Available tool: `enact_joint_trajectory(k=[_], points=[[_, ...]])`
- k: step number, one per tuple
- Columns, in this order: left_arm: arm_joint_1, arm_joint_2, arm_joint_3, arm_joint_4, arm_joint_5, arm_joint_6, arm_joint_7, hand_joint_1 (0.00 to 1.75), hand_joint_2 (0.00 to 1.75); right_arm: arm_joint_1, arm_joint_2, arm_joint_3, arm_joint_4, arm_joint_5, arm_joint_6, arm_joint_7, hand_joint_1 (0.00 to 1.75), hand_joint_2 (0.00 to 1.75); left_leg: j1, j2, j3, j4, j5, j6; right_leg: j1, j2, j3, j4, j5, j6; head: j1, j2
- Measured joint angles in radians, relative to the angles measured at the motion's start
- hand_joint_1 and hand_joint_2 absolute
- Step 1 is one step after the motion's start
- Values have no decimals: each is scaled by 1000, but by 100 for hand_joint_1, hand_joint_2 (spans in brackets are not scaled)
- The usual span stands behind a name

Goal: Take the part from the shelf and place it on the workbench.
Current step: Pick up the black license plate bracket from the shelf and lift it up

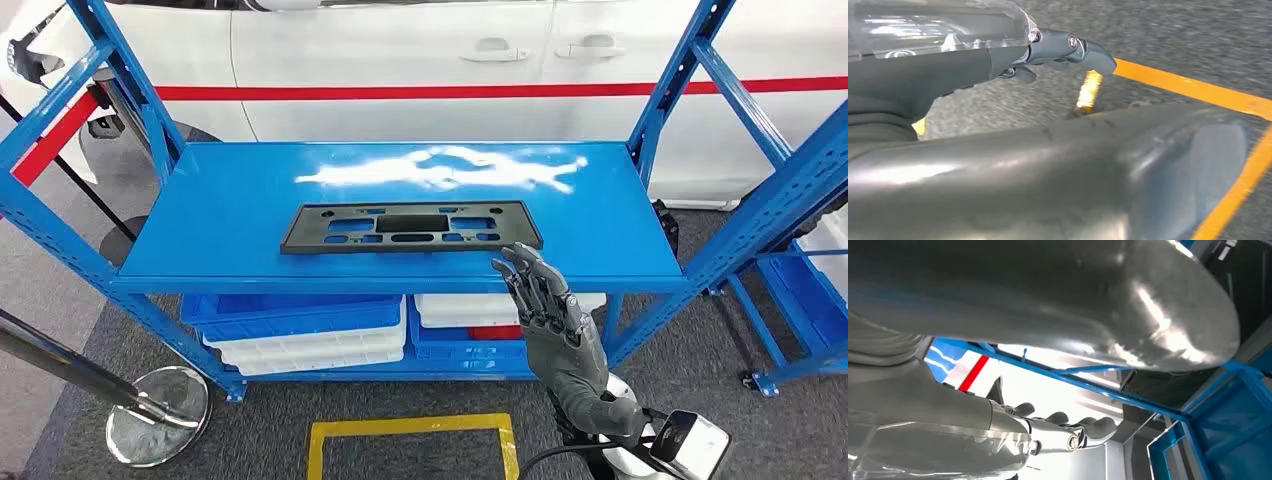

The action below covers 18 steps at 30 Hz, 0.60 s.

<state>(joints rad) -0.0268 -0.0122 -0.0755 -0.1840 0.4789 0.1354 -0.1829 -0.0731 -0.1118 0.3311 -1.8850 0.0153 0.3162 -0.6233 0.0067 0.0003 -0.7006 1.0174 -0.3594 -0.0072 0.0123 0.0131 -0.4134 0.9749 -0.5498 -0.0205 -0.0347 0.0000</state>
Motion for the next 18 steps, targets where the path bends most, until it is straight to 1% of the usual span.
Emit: enact_joint_trajectory(k=[1,2,3,5,6,7,8,9,10,11,12,13,14,15,16,18], points=[[-2,0,0,0,-1,0,0,0,0,0,0,1,1,0,0,0,0,0,-3,1,2,5,7,5,-1,1,3,1,-12,4,0,0],[-3,1,0,0,-1,1,0,0,0,-2,0,2,1,0,0,0,0,0,-5,1,4,8,8,9,-2,1,6,1,-20,8,0,0],[-6,1,-1,0,-2,1,1,0,0,-4,0,3,3,0,0,0,0,0,-9,2,6,12,15,17,-3,3,12,1,-34,14,0,0],[-13,2,-1,0,-4,2,0,0,0,-10,1,4,2,0,0,0,0,0,-11,0,19,14,2,34,-10,-1,22,9,-57,27,0,0],[-16,3,-1,0,-5,2,0,0,0,-13,1,4,2,0,0,0,0,0,-10,-1,28,11,-6,41,-12,-3,9,41,-73,31,0,0],[-19,5,-1,0,-5,2,0,0,0,-15,1,4,2,0,0,0,0,0,-9,-2,39,7,-15,47,-15,-4,-20,94,-95,35,0,0],[-21,6,-1,0,-5,2,0,0,0,-16,1,5,3,0,0,0,0,0,-9,-3,47,7,-25,50,-16,-5,-68,168,-119,38,0,0],[-22,8,-1,0,-5,2,0,0,0,-16,1,5,4,0,0,0,0,0,-10,-5,57,6,-36,51,-18,-6,-126,244,-137,41,0,0],[-23,8,-1,0,-5,2,0,0,0,-15,1,6,5,0,0,0,0,0,-10,-6,68,6,-46,51,-19,-6,-175,296,-135,43,0,0],[-23,8,-1,0,-5,2,0,0,0,-15,1,6,6,0,0,0,0,0,-11,-7,82,7,-58,50,-20,-6,-210,316,-112,44,0,0],[-22,8,-1,0,-5,2,0,0,0,-15,1,7,8,0,0,0,0,0,-11,-8,97,7,-69,49,-20,-7,-225,295,-66,42,0,0],[-22,7,-1,0,-5,2,0,0,0,-15,1,7,8,0,0,0,0,0,-10,-9,114,6,-81,48,-18,-7,-223,236,-2,39,0,0],[-20,7,-1,1,-5,1,0,0,0,-15,1,7,9,0,0,0,0,0,-10,-10,129,6,-92,46,-16,-7,-213,173,52,34,0,0],[-20,6,-2,1,-5,0,0,0,0,-14,1,7,10,0,-1,0,0,0,-11,-12,139,6,-101,42,-13,-7,-200,115,90,29,1,0],[-20,6,-2,2,-6,-1,0,0,0,-14,1,7,12,1,-1,0,0,0,-12,-14,145,5,-108,38,-9,-8,-191,75,109,24,1,0],[-21,6,-2,2,-8,-6,-3,0,0,-12,1,8,14,6,-3,0,0,0,-13,-16,147,0,-115,27,-6,-8,-185,51,103,15,2,0]])
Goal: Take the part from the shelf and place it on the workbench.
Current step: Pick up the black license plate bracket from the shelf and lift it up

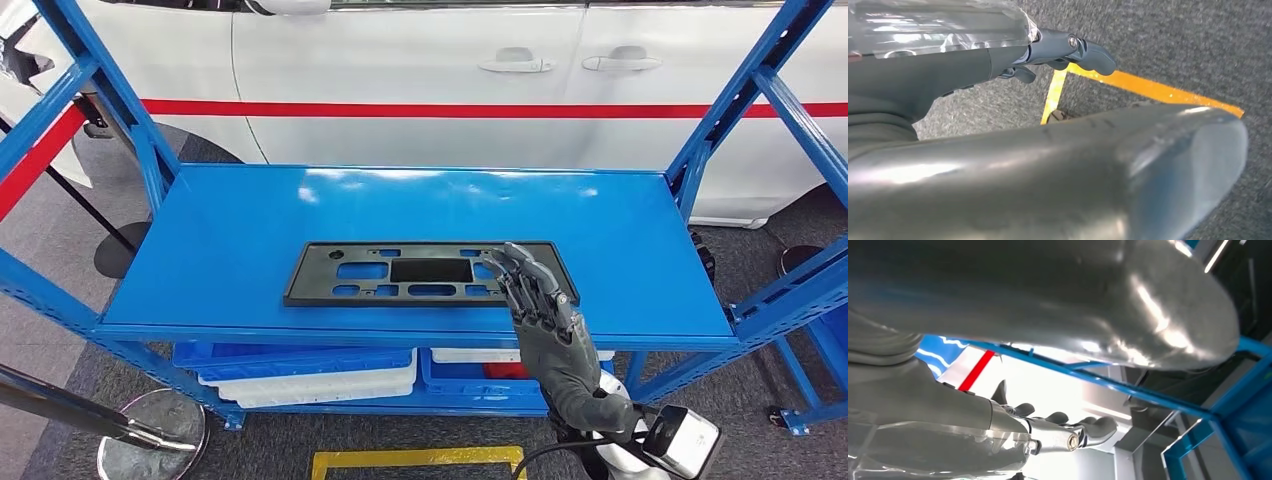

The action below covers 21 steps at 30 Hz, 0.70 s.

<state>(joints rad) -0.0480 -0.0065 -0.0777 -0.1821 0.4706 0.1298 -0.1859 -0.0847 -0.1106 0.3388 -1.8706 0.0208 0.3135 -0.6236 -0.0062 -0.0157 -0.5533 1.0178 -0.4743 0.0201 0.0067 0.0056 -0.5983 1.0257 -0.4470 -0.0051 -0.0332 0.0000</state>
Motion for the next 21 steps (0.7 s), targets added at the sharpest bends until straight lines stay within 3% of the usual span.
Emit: enact_joint_trajectory(k=[2,4,6,7,8,9,11,13,18,19,21], points=[[-1,1,0,0,-6,-3,-4,0,0,4,0,0,5,14,-9,0,0,0,-1,3,3,2,-11,-11,-7,0,11,-14,-3,-8,0,0],[-1,3,-1,0,-12,-3,-11,0,0,8,1,1,17,33,-28,0,0,0,1,6,-23,63,-47,-21,-13,-3,29,-28,-5,-16,0,0],[0,3,-1,0,-15,-3,-19,0,0,17,2,3,38,54,-49,3,0,87,6,7,-92,191,-97,-28,-12,-7,39,-30,-13,-22,0,0],[1,3,-1,0,-16,-3,-22,0,0,25,2,4,50,70,-62,7,0,131,9,8,-126,245,-109,-32,-12,-8,44,-30,-18,-22,0,0],[3,4,-1,0,-17,-3,-24,0,0,33,2,7,64,95,-79,12,0,175,12,8,-146,268,-101,-35,-13,-8,49,-30,-23,-22,0,0],[6,4,-1,0,-18,-3,-24,0,0,39,2,12,79,130,-103,19,0,175,16,9,-148,252,-74,-38,-14,-7,55,-30,-28,-20,0,0],[8,4,-1,0,-19,-3,-25,0,0,40,2,29,116,219,-173,33,0,175,22,11,-102,130,9,-41,-15,-4,71,-29,-41,-14,0,0],[7,4,-1,0,-22,-2,-27,0,0,31,2,52,154,330,-271,48,0,175,21,11,-57,28,49,-36,-13,-2,80,-25,-52,-3,0,0],[1,2,-8,0,-40,0,-35,0,0,-44,4,140,248,717,-623,143,0,175,17,10,-44,-3,44,-6,-16,-2,69,-1,-73,22,0,0],[-1,2,-12,0,-45,0,-36,0,0,-64,6,159,269,779,-669,165,0,175,18,11,-41,-7,45,0,-18,-2,51,37,-94,26,0,0],[-4,2,-19,0,-52,0,-39,0,0,-101,12,195,321,896,-737,219,0,175,17,11,-40,-8,44,7,-20,-3,-19,168,-151,32,0,0]])
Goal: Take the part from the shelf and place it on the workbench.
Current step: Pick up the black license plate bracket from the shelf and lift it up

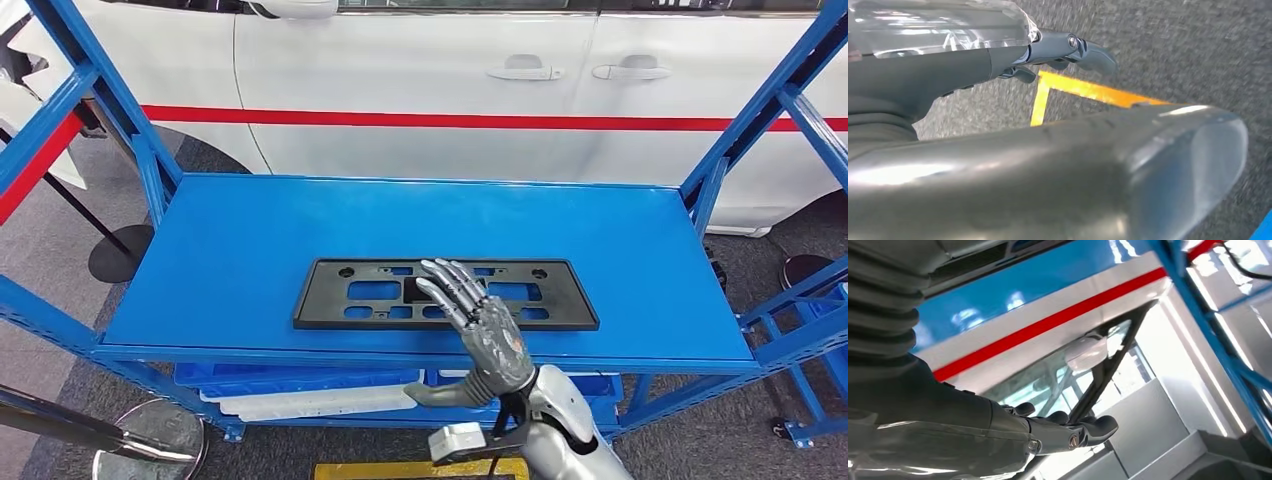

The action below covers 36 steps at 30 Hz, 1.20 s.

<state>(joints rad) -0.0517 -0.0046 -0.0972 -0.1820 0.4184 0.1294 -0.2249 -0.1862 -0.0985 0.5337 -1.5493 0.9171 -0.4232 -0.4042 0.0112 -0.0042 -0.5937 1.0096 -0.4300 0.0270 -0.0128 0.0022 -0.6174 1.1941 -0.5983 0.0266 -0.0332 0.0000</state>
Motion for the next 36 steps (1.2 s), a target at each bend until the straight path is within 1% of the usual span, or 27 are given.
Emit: enact_joint_trajectory(k=[1,2,3,4,5,6,7,9,11,12,13,14,16,17,18,19,21,22,23,24,27,29,31,32,33,34,36], points=[[-1,0,-3,0,-2,-1,-1,0,0,-16,4,16,30,50,-23,25,0,175,-1,0,0,0,-1,1,0,0,-37,63,-18,1,0,0],[-1,0,-5,0,-2,-3,-1,0,0,-29,9,30,59,89,-41,46,0,175,-2,-2,1,1,-1,2,-1,0,-61,99,-19,2,0,0],[-1,0,-6,0,-2,-4,-2,0,0,-40,15,41,84,115,-53,59,0,175,-2,-3,2,1,-2,1,0,0,-67,96,0,0,0,0],[-1,0,-6,0,-2,-5,-2,0,0,-50,20,50,105,128,-60,66,0,175,-2,-5,3,2,-3,0,0,0,-53,52,37,-3,0,0],[-1,0,-6,0,-2,-6,-2,0,0,-61,25,57,122,137,-66,71,0,175,-2,-6,5,2,-4,-2,1,0,-25,-16,79,-8,0,0],[-1,0,-6,0,-2,-6,-3,0,0,-72,30,62,137,149,-72,78,0,175,-4,-7,6,4,-5,-4,3,0,5,-86,110,-14,0,0],[-2,-1,-7,0,-2,-6,-3,0,0,-83,35,67,152,165,-79,88,0,175,-5,-8,6,4,-6,-9,6,0,27,-138,129,-19,0,0],[-1,-1,-7,0,-2,-6,-4,0,0,-103,46,75,183,207,-90,113,0,175,-7,-8,6,3,-6,-20,11,1,41,-176,133,-25,0,0],[-1,0,-7,0,-1,-6,-5,0,0,-121,63,82,215,243,-94,135,0,175,-6,-7,7,2,-8,-32,8,2,43,-184,139,-35,0,0],[-1,1,-7,0,0,-6,-5,0,0,-131,72,85,230,257,-95,145,0,175,-6,-6,3,13,-17,-37,5,2,45,-189,142,-41,0,0],[-2,1,-7,0,0,-6,-5,0,0,-141,81,88,245,267,-97,152,0,175,-5,-5,-10,44,-38,-42,2,0,47,-194,145,-46,0,0],[-2,2,-7,0,0,-6,-5,0,0,-150,89,91,260,276,-101,158,0,175,-3,-4,-34,97,-68,-46,2,-2,48,-196,146,-50,0,0],[0,2,-7,0,1,-6,-5,0,0,-162,100,93,292,290,-107,170,0,175,-1,-3,-96,229,-128,-52,5,-4,48,-196,145,-54,0,0],[1,2,-7,0,1,-6,-5,0,0,-165,104,94,308,298,-110,177,0,175,0,-3,-117,272,-138,-54,6,-5,49,-195,144,-55,0,0],[3,3,-7,0,0,-6,-5,0,0,-169,109,95,325,309,-113,186,0,175,0,-3,-121,279,-129,-55,6,-5,49,-195,144,-55,0,0],[4,4,-7,0,-1,-7,-5,0,0,-176,114,96,344,324,-117,199,0,175,1,-3,-105,245,-102,-55,7,-5,50,-194,143,-54,0,0],[4,5,-7,0,-6,-8,-6,0,0,-195,127,100,377,355,-126,222,0,175,1,-2,-40,110,-34,-52,8,-3,54,-191,138,-50,0,0],[3,6,-7,0,-8,-8,-6,0,0,-207,133,102,394,368,-128,232,0,175,-1,-2,-12,52,-14,-48,10,-2,53,-188,136,-46,0,0],[2,6,-7,0,-10,-9,-6,0,0,-217,137,105,409,378,-129,240,0,175,-2,-2,4,17,-6,-43,12,-2,52,-186,135,-42,0,0],[1,6,-7,0,-12,-10,-6,0,0,-226,142,107,425,389,-128,248,0,175,-4,-3,8,6,-8,-37,14,-2,51,-185,134,-38,0,0],[0,6,-7,0,-14,-11,-8,0,0,-249,152,110,466,422,-126,270,0,175,-1,-3,11,-4,-4,-19,12,-2,47,-176,125,-24,0,0],[0,6,-7,0,-14,-12,-9,0,0,-264,155,110,492,437,-125,280,0,175,2,-2,16,-11,0,-8,10,-2,14,-103,82,-16,0,0],[-1,6,-7,0,-14,-11,-9,0,0,-274,156,110,526,456,-125,290,0,175,0,-2,15,-12,-1,-3,7,-2,-53,27,25,-11,0,0],[-1,7,-7,0,-14,-11,-9,0,0,-278,157,110,547,472,-125,298,0,175,0,-2,15,-12,-1,-2,6,-2,-80,77,13,-9,0,0],[0,7,-7,0,-14,-10,-9,0,0,-283,158,110,571,491,-126,308,0,175,0,-3,16,-11,-2,-2,6,-2,-93,95,18,-10,0,0],[0,7,-7,0,-14,-10,-9,0,0,-290,159,110,594,514,-127,321,0,175,0,-4,17,-11,-2,-3,5,-2,-87,74,42,-11,0,0],[0,7,-7,0,-14,-10,-10,0,0,-312,164,111,640,557,-127,345,0,175,-1,-5,19,-10,-4,-6,7,-2,-29,-54,114,-19,0,0]])
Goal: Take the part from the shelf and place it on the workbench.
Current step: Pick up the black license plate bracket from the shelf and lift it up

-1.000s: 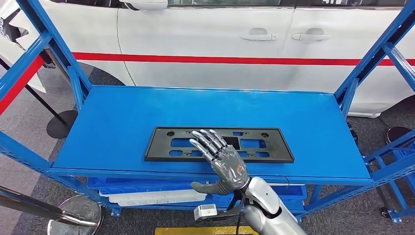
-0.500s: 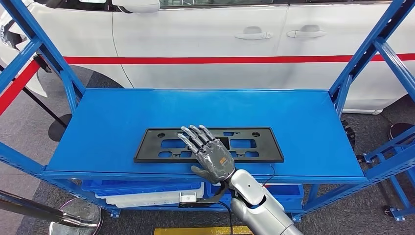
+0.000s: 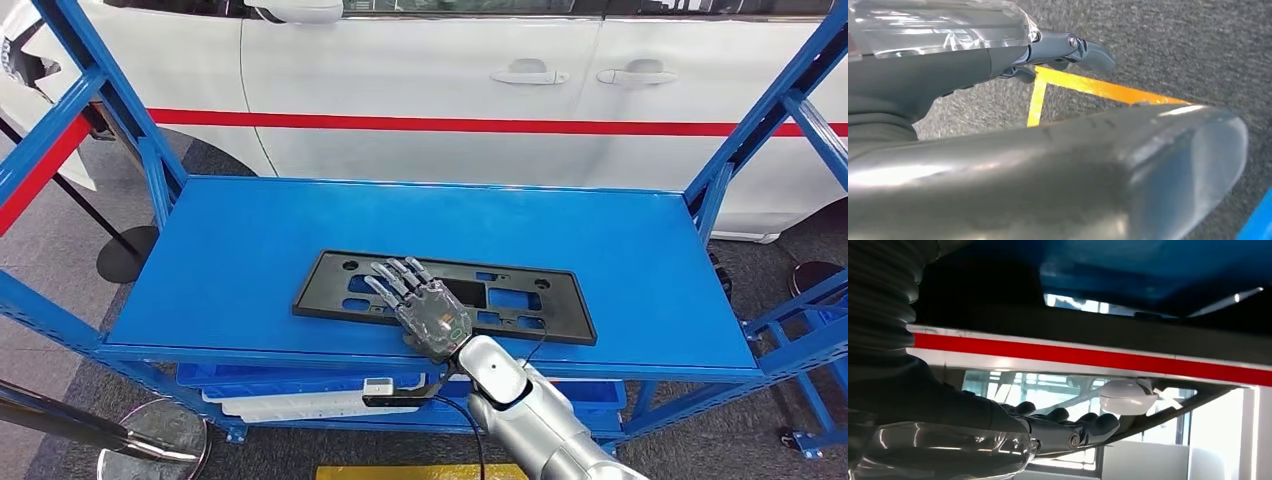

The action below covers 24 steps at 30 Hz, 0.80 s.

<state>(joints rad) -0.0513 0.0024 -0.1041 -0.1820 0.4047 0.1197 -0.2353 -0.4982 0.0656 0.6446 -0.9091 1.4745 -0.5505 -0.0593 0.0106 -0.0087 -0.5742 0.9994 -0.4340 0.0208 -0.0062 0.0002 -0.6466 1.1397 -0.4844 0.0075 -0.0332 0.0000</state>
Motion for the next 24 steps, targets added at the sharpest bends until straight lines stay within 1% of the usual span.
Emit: enact_joint_trajectory(k=[1,2,3,4,5,6,7,8,10,11,12,13,14,15,16,17,18,19,21,22,23,24], points=[[-1,0,0,0,0,0,-2,0,0,-13,3,0,22,18,0,11,0,175,-2,0,0,1,-1,-4,2,0,29,-63,25,-4,0,0],[-1,0,0,0,0,0,-4,0,0,-26,6,1,44,35,0,22,0,175,-3,0,0,3,-3,-8,4,0,49,-107,38,-8,0,0],[-2,0,0,0,1,0,-6,0,0,-38,8,2,63,47,1,30,0,175,-5,0,-1,3,-3,-14,6,1,58,-126,40,-11,0,0],[-2,0,0,0,1,0,-8,0,0,-48,11,3,80,56,1,37,0,175,-5,0,-1,2,-3,-20,9,1,58,-128,39,-14,0,0],[-2,1,0,0,2,0,-9,0,0,-58,13,4,94,63,0,42,0,175,-4,1,0,2,-4,-26,8,2,59,-131,41,-19,0,0],[-1,1,0,0,2,0,-10,0,0,-66,16,5,106,67,1,44,0,175,-3,1,-1,8,-10,-32,6,1,62,-135,43,-25,0,0],[-1,2,0,0,3,0,-11,0,0,-74,18,5,118,71,5,48,2,175,-2,2,-9,28,-24,-38,4,0,64,-139,44,-31,0,0],[-1,2,0,0,3,0,-13,0,0,-81,21,6,128,74,11,52,27,175,0,2,-26,69,-50,-43,2,-1,67,-143,46,-36,0,0],[0,3,0,0,3,1,-17,0,0,-95,24,6,155,83,36,74,109,175,1,2,-86,202,-116,-50,4,-3,67,-144,46,-42,0,0],[1,3,0,0,3,2,-19,0,0,-104,25,6,171,87,48,92,150,175,2,3,-114,262,-138,-53,5,-3,68,-143,45,-42,0,0],[3,4,0,0,4,2,-22,0,0,-113,26,6,188,89,57,112,166,175,2,3,-127,292,-141,-55,5,-3,68,-143,45,-42,0,0],[4,4,0,0,4,3,-24,0,0,-122,26,6,204,90,62,133,170,175,2,3,-121,279,-124,-55,5,-3,70,-143,45,-42,0,0],[5,5,1,0,4,3,-26,0,0,-130,27,6,220,92,64,151,172,175,2,3,-94,225,-91,-54,5,-3,71,-143,45,-42,0,0],[5,6,1,0,4,3,-27,0,0,-138,26,6,233,92,61,165,172,175,2,3,-56,149,-56,-52,6,-3,73,-142,44,-40,0,0],[4,7,1,0,4,3,-29,0,0,-145,26,6,245,93,58,174,174,175,1,3,-20,78,-30,-47,8,-2,73,-140,43,-37,0,0],[3,8,1,0,4,2,-30,0,0,-150,26,5,256,93,55,180,174,175,-1,3,5,28,-15,-41,10,-2,72,-139,43,-33,0,0],[3,8,1,0,4,2,-32,0,0,-154,26,4,265,93,53,184,174,175,-3,3,16,4,-12,-35,11,-1,71,-137,43,-28,0,0],[3,9,1,0,3,1,-33,0,0,-156,25,3,273,92,52,186,174,175,-6,3,16,0,-13,-28,12,0,69,-137,44,-23,0,0],[4,9,1,0,3,-3,-36,0,0,-158,25,0,285,90,52,187,175,175,-4,3,16,-4,-7,-15,10,0,67,-133,42,-12,0,0],[4,9,1,0,3,-6,-37,0,0,-159,24,-1,290,89,51,187,175,175,-2,4,16,-7,-4,-8,10,0,60,-118,30,-6,0,0],[4,10,1,0,3,-8,-39,0,0,-160,24,-3,294,89,51,187,175,175,0,5,16,-11,-1,-3,9,1,43,-82,7,-1,0,0],[3,10,1,0,3,-11,-40,0,0,-160,24,-4,299,88,51,187,175,175,1,6,15,-12,1,1,7,1,17,-26,-25,2,0,0]])
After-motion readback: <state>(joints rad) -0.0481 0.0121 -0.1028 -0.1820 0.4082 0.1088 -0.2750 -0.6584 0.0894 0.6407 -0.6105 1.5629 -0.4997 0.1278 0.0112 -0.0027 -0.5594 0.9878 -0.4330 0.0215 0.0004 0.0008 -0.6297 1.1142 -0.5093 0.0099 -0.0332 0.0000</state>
